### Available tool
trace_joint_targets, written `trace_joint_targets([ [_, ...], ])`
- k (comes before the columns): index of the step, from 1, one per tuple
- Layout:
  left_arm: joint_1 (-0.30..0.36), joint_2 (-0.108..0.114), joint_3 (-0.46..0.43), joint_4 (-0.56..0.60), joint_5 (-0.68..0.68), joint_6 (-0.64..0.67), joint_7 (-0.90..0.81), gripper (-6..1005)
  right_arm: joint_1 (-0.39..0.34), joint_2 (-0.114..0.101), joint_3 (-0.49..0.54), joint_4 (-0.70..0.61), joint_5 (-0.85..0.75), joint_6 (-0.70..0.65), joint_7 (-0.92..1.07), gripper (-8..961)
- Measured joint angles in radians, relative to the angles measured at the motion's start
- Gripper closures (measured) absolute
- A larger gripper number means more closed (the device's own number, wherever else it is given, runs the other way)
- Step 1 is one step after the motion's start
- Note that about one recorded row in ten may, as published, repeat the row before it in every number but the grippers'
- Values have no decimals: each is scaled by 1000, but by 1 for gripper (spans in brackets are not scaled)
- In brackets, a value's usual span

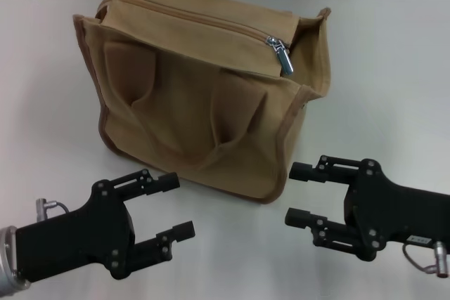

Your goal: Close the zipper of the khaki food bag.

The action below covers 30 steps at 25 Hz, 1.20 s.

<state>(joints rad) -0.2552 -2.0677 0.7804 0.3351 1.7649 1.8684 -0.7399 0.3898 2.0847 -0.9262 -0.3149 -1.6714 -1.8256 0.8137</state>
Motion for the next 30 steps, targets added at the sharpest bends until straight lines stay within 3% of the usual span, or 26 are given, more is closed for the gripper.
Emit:
trace_joint_targets([
  [5, 2, -2, 2, -10, 57, 13, 51, 305, 6, 0, -13, 72, -1, 51, -114, 356],
  [17, -9, -2, 2, 5, 109, 51, 28, 273, 5, 3, -49, 111, -2, 56, -115, 272],
  [20, -10, -1, 3, 28, 146, 49, 30, 255, 5, 2, -49, 109, -3, 67, -115, 213],
  [30, -3, 5, 2, 159, 160, 52, -60, 242, 44, 2, -58, 102, -23, 137, -97, 214],
])
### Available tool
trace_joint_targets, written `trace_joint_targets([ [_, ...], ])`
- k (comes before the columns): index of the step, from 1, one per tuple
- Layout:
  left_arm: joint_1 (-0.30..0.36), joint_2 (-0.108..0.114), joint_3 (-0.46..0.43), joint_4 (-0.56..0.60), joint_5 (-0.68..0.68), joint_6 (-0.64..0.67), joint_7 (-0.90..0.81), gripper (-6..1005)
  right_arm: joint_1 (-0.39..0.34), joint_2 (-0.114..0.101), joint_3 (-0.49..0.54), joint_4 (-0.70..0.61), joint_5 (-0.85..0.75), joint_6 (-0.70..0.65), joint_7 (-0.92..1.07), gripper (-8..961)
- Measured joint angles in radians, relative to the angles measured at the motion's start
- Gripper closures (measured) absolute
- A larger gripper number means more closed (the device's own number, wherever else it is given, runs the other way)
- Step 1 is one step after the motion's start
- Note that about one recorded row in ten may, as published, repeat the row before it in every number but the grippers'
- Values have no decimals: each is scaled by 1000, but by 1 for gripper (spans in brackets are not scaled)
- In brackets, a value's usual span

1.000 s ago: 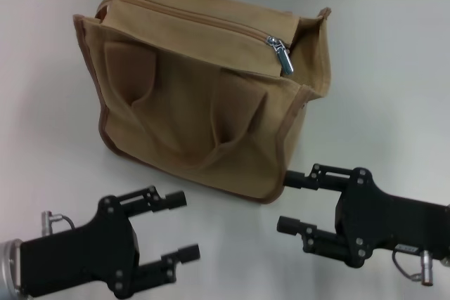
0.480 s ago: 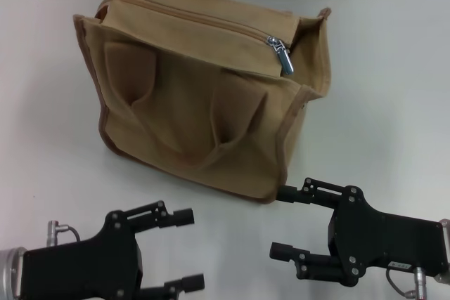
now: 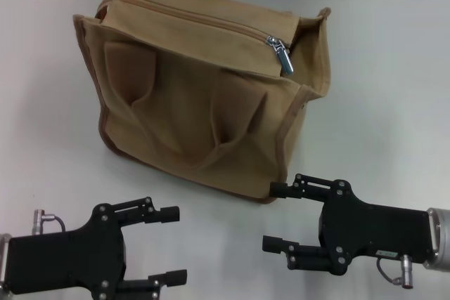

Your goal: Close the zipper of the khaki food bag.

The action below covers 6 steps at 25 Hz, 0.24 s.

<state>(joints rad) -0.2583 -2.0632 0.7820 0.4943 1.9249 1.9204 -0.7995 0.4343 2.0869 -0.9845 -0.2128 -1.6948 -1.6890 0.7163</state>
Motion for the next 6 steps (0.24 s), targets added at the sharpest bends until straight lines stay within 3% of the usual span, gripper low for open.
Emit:
trace_joint_targets([
  [6, -7, 0, 0, 24, 0, 0, -13, 242, 22, -1, -3, -2, 0, 23, 1, 214],
])
